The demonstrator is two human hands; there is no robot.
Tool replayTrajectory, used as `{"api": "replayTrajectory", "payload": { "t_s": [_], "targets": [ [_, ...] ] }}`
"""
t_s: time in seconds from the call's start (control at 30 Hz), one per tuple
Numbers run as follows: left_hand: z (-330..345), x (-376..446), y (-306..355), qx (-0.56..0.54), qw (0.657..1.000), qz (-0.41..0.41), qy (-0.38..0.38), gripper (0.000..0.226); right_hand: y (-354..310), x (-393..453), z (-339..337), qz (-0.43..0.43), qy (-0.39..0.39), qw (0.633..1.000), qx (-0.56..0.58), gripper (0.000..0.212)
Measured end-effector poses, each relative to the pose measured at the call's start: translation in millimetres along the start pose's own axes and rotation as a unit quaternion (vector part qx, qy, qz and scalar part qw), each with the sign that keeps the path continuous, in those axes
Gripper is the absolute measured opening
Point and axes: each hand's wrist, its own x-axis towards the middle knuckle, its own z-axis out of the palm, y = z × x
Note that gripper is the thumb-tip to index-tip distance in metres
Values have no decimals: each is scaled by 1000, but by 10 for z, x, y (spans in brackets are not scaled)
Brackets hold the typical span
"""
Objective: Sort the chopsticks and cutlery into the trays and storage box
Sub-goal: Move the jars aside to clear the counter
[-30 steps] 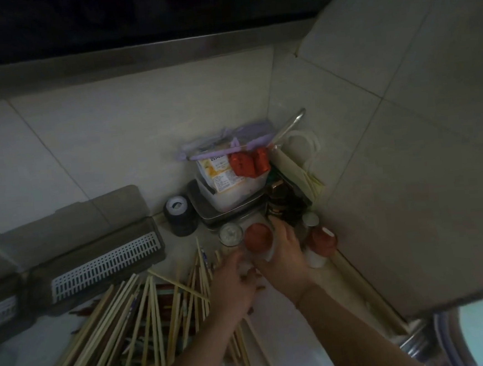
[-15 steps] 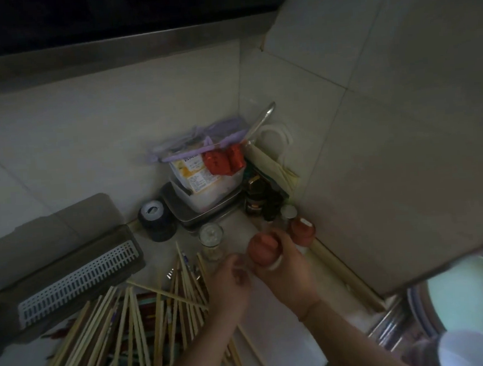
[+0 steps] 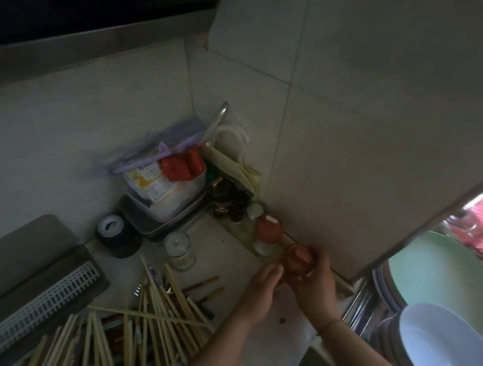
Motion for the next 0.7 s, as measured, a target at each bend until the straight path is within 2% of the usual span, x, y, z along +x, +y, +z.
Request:
{"api": "replayTrajectory", "payload": {
  "t_s": [0.13, 0.17, 0.33, 0.43, 0.47, 0.6, 0.67, 0.7],
  "targets": [
    [51, 23, 59, -28, 999, -20, -2, 22, 46, 96, 76, 17, -6, 1000, 3, 58],
    [44, 26, 70, -25, 999, -19, -4, 24, 36, 122, 94, 17, -8, 1000, 3, 57],
    [-17, 17, 92, -8, 1000, -15, -12, 39, 39, 184, 145, 10, -24, 1000, 2, 55],
    [-59, 35, 33, -7, 1000, -13, -18, 74, 67, 177, 157, 3, -31, 999, -5, 57],
    [-75, 29, 26, -7, 1000, -8, -10, 75, 73, 176, 159, 3, -34, 999, -12, 61],
    [-247, -35, 3, 29, 992, 55, 109, 46, 204, 121, 154, -1, -23, 999, -30, 79],
    [-408, -115, 11, -12, 981, 77, 176, 17, 289, 9, 154, -3, 9, 998, -57, 74],
    [-503, -154, 6, -36, 976, 85, 199, 10, 314, -77, 154, -11, 35, 997, -68, 67]
  ]
}}
